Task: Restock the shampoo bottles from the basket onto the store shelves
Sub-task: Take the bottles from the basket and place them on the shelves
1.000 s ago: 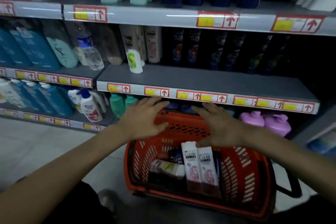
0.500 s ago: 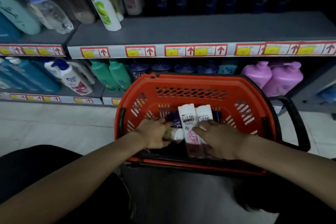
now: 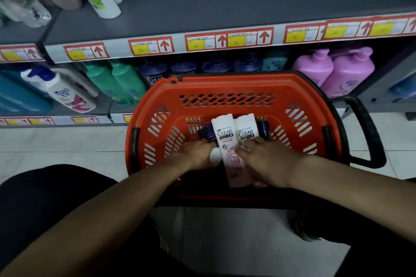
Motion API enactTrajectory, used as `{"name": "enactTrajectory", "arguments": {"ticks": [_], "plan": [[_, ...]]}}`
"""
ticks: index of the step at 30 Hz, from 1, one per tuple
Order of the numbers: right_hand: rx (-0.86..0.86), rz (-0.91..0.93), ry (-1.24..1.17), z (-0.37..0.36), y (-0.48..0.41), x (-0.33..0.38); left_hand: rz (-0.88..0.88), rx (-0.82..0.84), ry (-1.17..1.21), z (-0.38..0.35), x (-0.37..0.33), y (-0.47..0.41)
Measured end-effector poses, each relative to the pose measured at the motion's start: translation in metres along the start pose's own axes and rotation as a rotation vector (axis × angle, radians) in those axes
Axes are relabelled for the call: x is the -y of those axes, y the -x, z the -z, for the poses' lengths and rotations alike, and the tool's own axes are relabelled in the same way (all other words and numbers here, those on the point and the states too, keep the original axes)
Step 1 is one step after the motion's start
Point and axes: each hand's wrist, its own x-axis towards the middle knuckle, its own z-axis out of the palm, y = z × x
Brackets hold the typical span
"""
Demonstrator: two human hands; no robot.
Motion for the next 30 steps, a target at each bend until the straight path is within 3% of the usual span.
{"name": "enactTrajectory", "arguments": {"ticks": [3,7,9,12,18,26,30], "plan": [[-0.001,-0.012,0.011,0.001,-0.001,-0.003,0.030,-0.016,-0.125,0.011,-0.007,0.010],[0.016,-0.002,-0.004,0.001,-0.002,-0.004,-0.093,0.020,-0.286,0.037,-0.027,0.038],[0.021,-0.003,-0.017,0.001,-0.002,-0.004,0.010,-0.019,-0.272,0.012,-0.010,0.029],[0.026,-0.007,-0.035,0.001,-0.003,-0.004,0.101,-0.118,-0.140,0.016,0.009,0.036],[0.032,-0.032,-0.171,0.016,-0.004,-0.006,0.327,-0.396,0.374,0.051,0.040,0.065],[-0.004,-0.097,-0.292,0.042,-0.008,-0.008,0.381,-0.699,0.494,0.107,0.042,0.110],[-0.086,-0.140,-0.509,0.051,-0.016,-0.011,0.338,-0.816,0.845,0.129,0.046,0.129]]}}
